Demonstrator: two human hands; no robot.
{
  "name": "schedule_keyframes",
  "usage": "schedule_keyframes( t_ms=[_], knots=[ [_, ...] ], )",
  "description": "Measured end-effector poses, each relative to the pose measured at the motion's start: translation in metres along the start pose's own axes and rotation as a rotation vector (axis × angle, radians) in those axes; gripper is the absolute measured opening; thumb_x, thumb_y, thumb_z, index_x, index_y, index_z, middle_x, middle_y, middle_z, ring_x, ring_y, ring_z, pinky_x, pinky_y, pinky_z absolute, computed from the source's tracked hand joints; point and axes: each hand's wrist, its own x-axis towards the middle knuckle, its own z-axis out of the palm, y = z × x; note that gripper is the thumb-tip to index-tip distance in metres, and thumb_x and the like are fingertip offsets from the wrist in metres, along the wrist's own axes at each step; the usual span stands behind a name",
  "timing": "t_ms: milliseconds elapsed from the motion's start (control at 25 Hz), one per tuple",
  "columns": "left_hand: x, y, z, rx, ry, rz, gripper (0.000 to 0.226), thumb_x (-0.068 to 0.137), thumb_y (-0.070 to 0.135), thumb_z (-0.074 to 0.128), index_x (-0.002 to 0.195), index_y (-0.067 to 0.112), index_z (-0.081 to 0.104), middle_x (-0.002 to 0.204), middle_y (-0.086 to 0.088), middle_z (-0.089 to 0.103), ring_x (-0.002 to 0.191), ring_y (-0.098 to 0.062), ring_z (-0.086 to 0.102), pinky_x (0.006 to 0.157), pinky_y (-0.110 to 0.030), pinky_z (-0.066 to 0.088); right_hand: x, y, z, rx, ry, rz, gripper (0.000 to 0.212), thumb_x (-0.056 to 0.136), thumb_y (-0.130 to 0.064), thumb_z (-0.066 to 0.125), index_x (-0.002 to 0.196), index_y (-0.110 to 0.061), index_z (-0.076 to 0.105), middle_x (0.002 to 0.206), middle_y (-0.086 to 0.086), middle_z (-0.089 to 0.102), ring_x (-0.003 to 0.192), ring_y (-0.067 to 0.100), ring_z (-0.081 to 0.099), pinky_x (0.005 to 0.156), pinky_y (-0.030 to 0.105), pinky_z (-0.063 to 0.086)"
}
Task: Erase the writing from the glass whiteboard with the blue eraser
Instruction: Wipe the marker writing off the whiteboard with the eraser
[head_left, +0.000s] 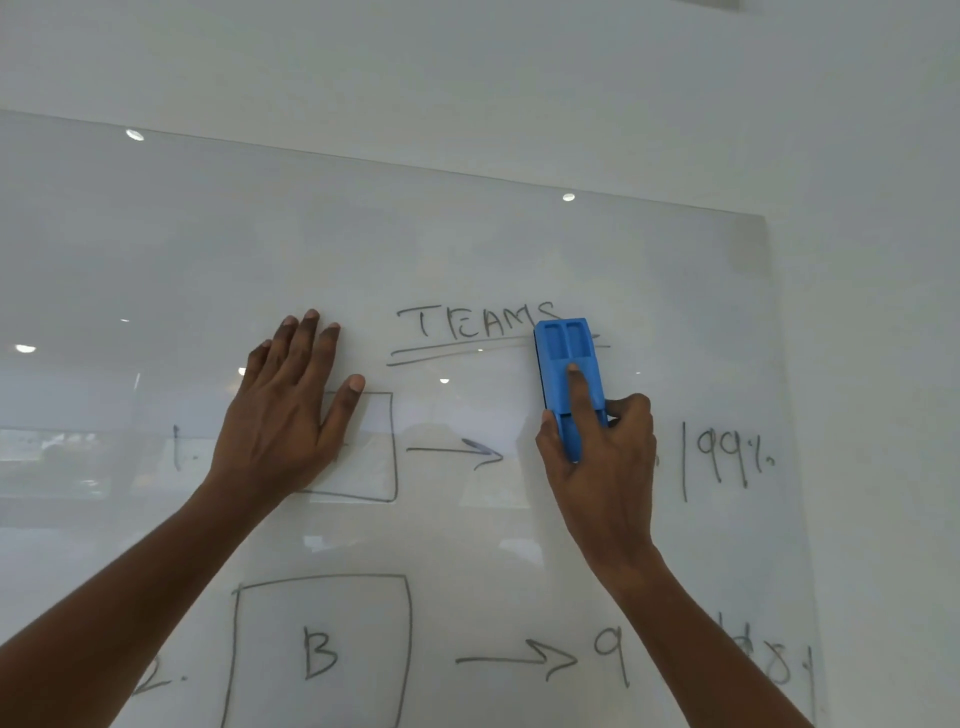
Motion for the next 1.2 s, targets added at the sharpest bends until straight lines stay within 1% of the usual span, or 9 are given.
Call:
schedule_keyframes(
  t_ms=[200, 360, 600, 800, 840, 920, 1040, 1120, 1200],
  knots=[
    [-0.001, 0.004, 0.009, -0.035, 0.035, -0.048, 0.078, 0.108, 0.059, 0.026, 0.168, 0.01, 0.033, 0.175, -0.017, 0.026, 0.164, -0.037, 0.022, 0.133, -0.053, 0.018, -0.007, 0.003, 0.013, 0.023, 0.019, 0.007, 0.068, 0.099, -0.049, 0.048, 0.159, -0.018, 0.042, 0.102, 0.013, 0.046, 0.085, 0.017, 0.043, 0.069, 0.032, 0.052],
    [-0.004, 0.003, 0.012, 0.015, 0.048, -0.021, 0.079, 0.108, 0.06, 0.026, 0.169, 0.011, 0.03, 0.176, -0.017, 0.024, 0.164, -0.038, 0.021, 0.133, -0.055, 0.019, 0.0, -0.003, 0.018, 0.063, 0.026, 0.007, 0.065, 0.099, -0.047, 0.05, 0.155, -0.015, 0.041, 0.121, 0.019, 0.052, 0.096, 0.027, 0.057, 0.073, 0.039, 0.062],
    [-0.005, 0.001, 0.013, 0.012, 0.073, -0.011, 0.075, 0.109, 0.057, 0.026, 0.169, 0.011, 0.03, 0.176, -0.017, 0.024, 0.165, -0.036, 0.02, 0.133, -0.053, 0.017, 0.014, 0.017, 0.021, -0.028, 0.031, -0.086, 0.068, 0.098, -0.033, 0.069, 0.156, -0.008, 0.044, 0.104, 0.019, 0.055, 0.083, 0.017, 0.045, 0.064, 0.027, 0.046],
    [-0.005, 0.004, 0.014, 0.021, 0.084, -0.007, 0.075, 0.109, 0.055, 0.027, 0.169, 0.01, 0.032, 0.175, -0.019, 0.027, 0.164, -0.039, 0.022, 0.131, -0.055, 0.019, 0.045, 0.055, 0.006, 0.045, 0.2, 0.413, 0.067, 0.099, -0.033, 0.067, 0.158, -0.011, 0.044, 0.105, 0.01, 0.041, 0.086, 0.022, 0.046, 0.072, 0.034, 0.049],
    [-0.005, 0.004, 0.015, 0.022, 0.087, -0.007, 0.075, 0.109, 0.055, 0.028, 0.168, 0.01, 0.032, 0.174, -0.02, 0.027, 0.163, -0.039, 0.022, 0.131, -0.056, 0.019, 0.048, 0.049, 0.01, 0.042, 0.21, 0.44, 0.067, 0.1, -0.034, 0.067, 0.159, -0.011, 0.044, 0.105, 0.008, 0.039, 0.086, 0.022, 0.046, 0.073, 0.034, 0.048],
    [-0.005, 0.003, 0.016, 0.025, 0.092, -0.007, 0.075, 0.109, 0.055, 0.028, 0.168, 0.009, 0.033, 0.174, -0.021, 0.028, 0.163, -0.041, 0.023, 0.13, -0.056, 0.02, 0.049, 0.022, 0.022, 0.077, 0.201, 0.335, 0.065, 0.101, -0.036, 0.065, 0.158, -0.012, 0.044, 0.104, 0.01, 0.043, 0.085, 0.025, 0.052, 0.071, 0.038, 0.055],
    [-0.005, 0.002, 0.017, 0.031, 0.1, 0.0, 0.074, 0.109, 0.053, 0.029, 0.167, 0.008, 0.034, 0.173, -0.022, 0.029, 0.162, -0.042, 0.024, 0.13, -0.056, 0.02, 0.03, -0.015, 0.036, 0.079, 0.125, -0.017, 0.061, 0.102, -0.04, 0.058, 0.154, -0.01, 0.047, 0.103, 0.016, 0.054, 0.082, 0.025, 0.056, 0.066, 0.036, 0.058],
    [-0.005, 0.001, 0.016, 0.018, 0.092, 0.0, 0.073, 0.11, 0.053, 0.027, 0.168, 0.01, 0.034, 0.174, -0.02, 0.029, 0.163, -0.04, 0.023, 0.13, -0.056, 0.019, 0.021, -0.009, 0.034, 0.065, 0.058, -0.213, 0.059, 0.1, -0.038, 0.061, 0.151, -0.009, 0.051, 0.102, 0.016, 0.056, 0.082, 0.026, 0.058, 0.065, 0.038, 0.059],
    [-0.005, 0.001, 0.015, 0.011, 0.086, 0.002, 0.073, 0.11, 0.053, 0.026, 0.168, 0.01, 0.034, 0.174, -0.019, 0.028, 0.163, -0.039, 0.022, 0.131, -0.055, 0.018, 0.017, 0.018, 0.024, 0.015, 0.046, -0.27, 0.06, 0.098, -0.037, 0.064, 0.15, -0.009, 0.054, 0.103, 0.018, 0.058, 0.081, 0.028, 0.059, 0.062, 0.04, 0.06]
  ],
)
